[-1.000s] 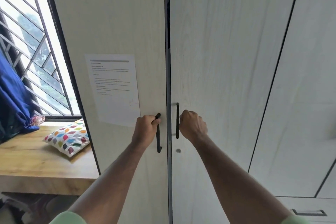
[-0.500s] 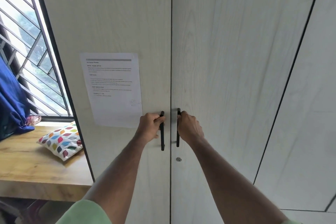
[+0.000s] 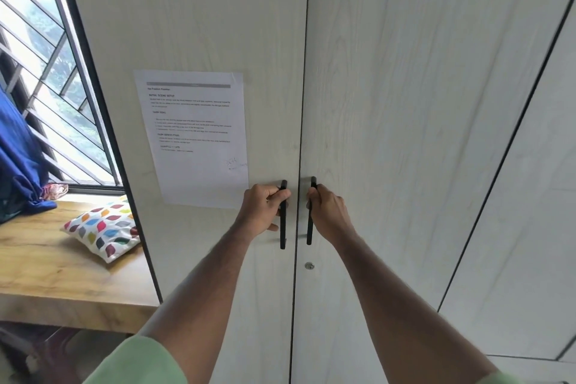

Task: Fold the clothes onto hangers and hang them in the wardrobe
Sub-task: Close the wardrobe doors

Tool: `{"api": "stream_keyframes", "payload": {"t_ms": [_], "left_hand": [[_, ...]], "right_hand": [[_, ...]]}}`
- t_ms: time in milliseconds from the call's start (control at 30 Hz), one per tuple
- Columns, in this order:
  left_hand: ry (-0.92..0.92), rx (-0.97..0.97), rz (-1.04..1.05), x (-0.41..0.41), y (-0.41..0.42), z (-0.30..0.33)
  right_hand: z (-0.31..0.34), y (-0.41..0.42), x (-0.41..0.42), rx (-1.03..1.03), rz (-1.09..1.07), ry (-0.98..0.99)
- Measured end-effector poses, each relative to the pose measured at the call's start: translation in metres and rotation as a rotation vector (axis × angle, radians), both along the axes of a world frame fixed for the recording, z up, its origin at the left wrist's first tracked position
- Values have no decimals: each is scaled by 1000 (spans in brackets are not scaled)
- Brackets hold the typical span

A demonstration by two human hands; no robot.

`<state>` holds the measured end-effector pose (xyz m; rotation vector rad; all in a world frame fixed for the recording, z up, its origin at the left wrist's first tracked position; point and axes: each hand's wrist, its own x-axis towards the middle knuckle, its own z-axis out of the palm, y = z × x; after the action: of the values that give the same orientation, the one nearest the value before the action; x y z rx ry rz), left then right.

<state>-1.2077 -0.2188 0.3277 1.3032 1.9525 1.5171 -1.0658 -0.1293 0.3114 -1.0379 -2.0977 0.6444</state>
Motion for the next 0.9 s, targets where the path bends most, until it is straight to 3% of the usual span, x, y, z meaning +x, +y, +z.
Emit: {"api": "stream_keyframes", "payload": {"t_ms": [433, 900], "left_hand": [[92, -15, 1, 8, -33, 4], [160, -52, 10, -3, 3, 11]], "right_hand": [[-5, -31, 23, 28, 33, 20], [10, -7, 8, -26, -1, -86]]}}
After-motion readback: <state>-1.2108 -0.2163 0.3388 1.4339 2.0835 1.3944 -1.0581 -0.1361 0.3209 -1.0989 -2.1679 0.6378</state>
